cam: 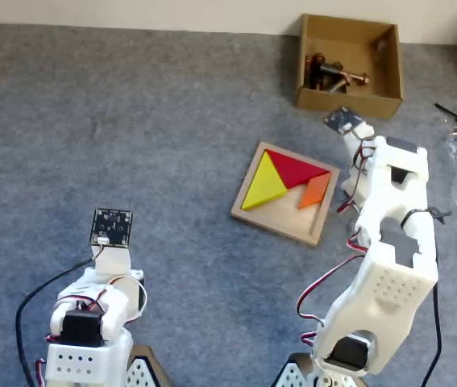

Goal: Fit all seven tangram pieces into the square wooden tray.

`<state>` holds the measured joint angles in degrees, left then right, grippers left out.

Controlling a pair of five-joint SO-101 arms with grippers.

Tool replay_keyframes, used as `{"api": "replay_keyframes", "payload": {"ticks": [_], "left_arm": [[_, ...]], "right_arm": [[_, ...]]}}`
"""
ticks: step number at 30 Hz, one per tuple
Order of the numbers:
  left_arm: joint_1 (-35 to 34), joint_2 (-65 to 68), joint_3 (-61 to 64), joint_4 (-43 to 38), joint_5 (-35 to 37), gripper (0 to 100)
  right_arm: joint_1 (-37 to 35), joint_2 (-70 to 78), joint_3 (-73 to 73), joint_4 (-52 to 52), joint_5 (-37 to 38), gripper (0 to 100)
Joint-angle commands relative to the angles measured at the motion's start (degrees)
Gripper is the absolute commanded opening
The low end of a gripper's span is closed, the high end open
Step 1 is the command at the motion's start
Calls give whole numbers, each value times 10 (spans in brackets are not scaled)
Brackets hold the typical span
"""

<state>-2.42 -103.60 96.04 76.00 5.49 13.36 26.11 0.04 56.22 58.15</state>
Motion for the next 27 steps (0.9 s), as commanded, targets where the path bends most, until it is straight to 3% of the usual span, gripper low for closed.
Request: {"api": "replay_keyframes", "payload": {"ticks": [1, 15, 27], "left_arm": [[9, -4, 11, -1, 4, 5], [9, -4, 11, -1, 4, 5], [9, -4, 11, -1, 4, 5]], "right_arm": [[10, -5, -22, -9, 24, 129], [13, -8, -53, -4, 24, 49], [17, -6, -175, 139, 23, 5]]}}
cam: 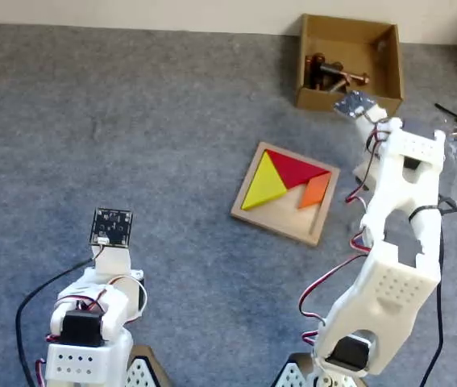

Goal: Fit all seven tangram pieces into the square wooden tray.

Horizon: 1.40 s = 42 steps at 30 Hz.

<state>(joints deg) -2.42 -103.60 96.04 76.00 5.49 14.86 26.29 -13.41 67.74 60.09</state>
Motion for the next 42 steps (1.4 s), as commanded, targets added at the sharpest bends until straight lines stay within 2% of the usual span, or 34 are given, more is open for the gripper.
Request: {"api": "replay_keyframes", "payload": {"ticks": [1, 11, 21, 27, 30, 35, 42], "left_arm": [[9, -4, 11, -1, 4, 5], [9, -4, 11, -1, 4, 5], [9, -4, 11, -1, 4, 5], [9, -4, 11, -1, 4, 5], [9, -4, 11, -1, 4, 5], [9, -4, 11, -1, 4, 5], [9, -4, 11, -1, 4, 5]], "right_arm": [[0, -9, -43, 36, 3, 5], [-81, -11, -44, 161, -66, 5], [-196, -10, -105, 212, -246, 5], [-251, -7, -104, 189, -302, 5], [-256, -7, -73, 164, -318, 5], [-257, -7, -7, 121, -318, 5], [-257, -7, 14, 103, -318, 5]]}}
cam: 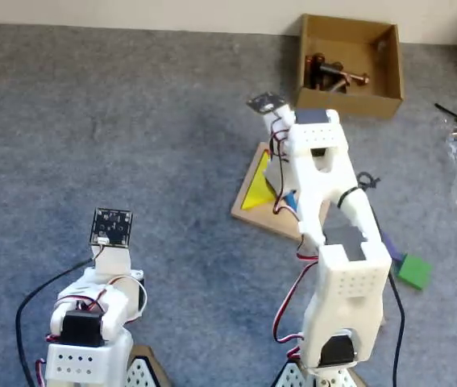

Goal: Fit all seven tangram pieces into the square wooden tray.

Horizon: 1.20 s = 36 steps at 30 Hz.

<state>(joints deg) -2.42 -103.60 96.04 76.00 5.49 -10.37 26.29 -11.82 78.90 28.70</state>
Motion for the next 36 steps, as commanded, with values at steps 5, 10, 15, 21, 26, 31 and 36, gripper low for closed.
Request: {"api": "replay_keyframes", "payload": {"ticks": [5, 10, 15, 21, 26, 31, 36], "left_arm": [[9, -4, 11, -1, 4, 5], [9, -4, 11, -1, 4, 5], [9, -4, 11, -1, 4, 5], [9, -4, 11, -1, 4, 5], [9, -4, 11, -1, 4, 5], [9, -4, 11, -1, 4, 5], [9, -4, 11, -1, 4, 5]], "right_arm": [[-5, -7, -2, -9, -5, 5], [-6, -7, 15, -40, -38, 5], [-18, -8, 73, -102, -44, 5], [-26, -7, 78, -117, -44, 5], [-24, -7, 78, -139, -44, 5], [-16, -7, 79, -139, -45, 5], [-15, -10, 79, -123, -45, 6]]}}
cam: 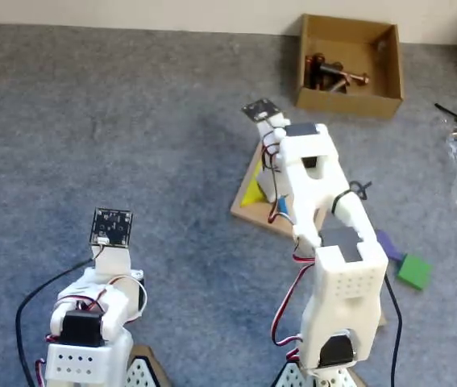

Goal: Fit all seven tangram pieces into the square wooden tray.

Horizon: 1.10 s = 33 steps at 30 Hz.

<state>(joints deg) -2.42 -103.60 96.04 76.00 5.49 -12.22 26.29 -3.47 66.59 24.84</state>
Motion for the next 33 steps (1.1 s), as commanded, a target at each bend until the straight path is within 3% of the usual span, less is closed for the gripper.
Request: {"api": "replay_keyframes", "payload": {"ticks": [1, 14, 20, 33], "left_arm": [[9, -4, 11, -1, 4, 5], [9, -4, 11, -1, 4, 5], [9, -4, 11, -1, 4, 5], [9, -4, 11, -1, 4, 5]], "right_arm": [[2, -10, -6, 12, -6, 6], [4, -12, -7, 27, -25, 11], [6, -12, -7, 27, -26, 94], [38, -65, -6, 45, -23, 94]]}}
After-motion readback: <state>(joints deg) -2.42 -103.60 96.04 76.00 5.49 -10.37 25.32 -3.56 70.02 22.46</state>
